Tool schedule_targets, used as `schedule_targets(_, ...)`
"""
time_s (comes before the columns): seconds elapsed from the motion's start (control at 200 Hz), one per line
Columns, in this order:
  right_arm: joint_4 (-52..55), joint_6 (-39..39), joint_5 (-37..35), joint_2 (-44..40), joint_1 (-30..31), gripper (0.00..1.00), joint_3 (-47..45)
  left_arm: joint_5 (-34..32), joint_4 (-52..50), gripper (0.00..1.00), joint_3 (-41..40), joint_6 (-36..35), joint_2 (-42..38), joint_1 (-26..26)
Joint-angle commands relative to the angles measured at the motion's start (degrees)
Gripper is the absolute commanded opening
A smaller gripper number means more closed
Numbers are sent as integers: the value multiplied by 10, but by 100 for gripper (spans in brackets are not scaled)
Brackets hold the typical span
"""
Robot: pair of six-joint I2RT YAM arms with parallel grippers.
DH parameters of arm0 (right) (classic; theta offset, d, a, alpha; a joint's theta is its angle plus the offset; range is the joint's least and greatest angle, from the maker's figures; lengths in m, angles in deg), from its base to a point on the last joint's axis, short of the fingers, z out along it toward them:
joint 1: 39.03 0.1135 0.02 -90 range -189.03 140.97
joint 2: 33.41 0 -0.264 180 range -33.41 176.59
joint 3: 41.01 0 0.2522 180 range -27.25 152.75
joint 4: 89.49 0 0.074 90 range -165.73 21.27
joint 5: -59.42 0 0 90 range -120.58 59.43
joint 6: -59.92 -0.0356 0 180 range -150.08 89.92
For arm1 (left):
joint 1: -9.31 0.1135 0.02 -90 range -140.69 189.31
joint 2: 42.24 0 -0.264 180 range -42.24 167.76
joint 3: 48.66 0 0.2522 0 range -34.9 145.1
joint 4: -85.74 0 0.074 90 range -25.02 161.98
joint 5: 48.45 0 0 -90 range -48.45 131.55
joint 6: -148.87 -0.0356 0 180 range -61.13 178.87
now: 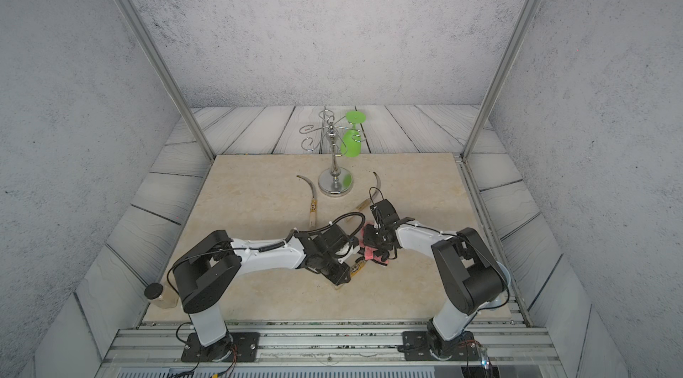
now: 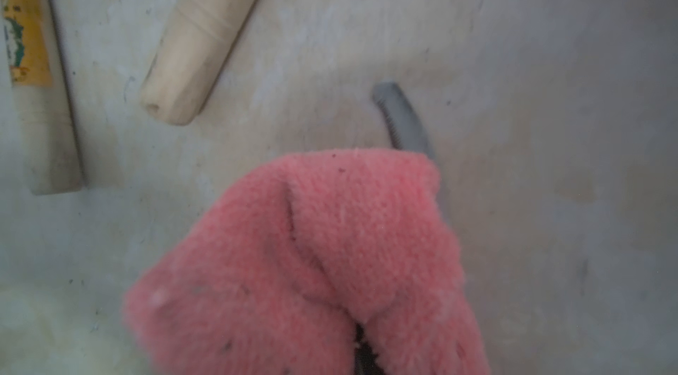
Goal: Wipe small sickles with rags
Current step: Wipe the small sickle at the center of the board.
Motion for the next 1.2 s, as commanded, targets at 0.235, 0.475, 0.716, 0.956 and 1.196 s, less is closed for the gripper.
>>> schedule_targets(0.235,212,-46,53,-63,24,16,-55,-56,46,0,-6,10,1,28)
schedule_targets(0.475,319,31,14,-88,-23,16,78,-37,62,0,-40,15,-23,25)
schedule_targets(0.716,427,134,-13,-45,-80,17,293,-33,59,0,-62,15,-39,11)
schedule_targets(0.956,448,185,-2,92,-93,17,425,-37,59,0,-66,20,-39,-6)
schedule_targets(1.196,439,195,-22,235,-93,15,470,-47,51,0,-66,19,-49,-14)
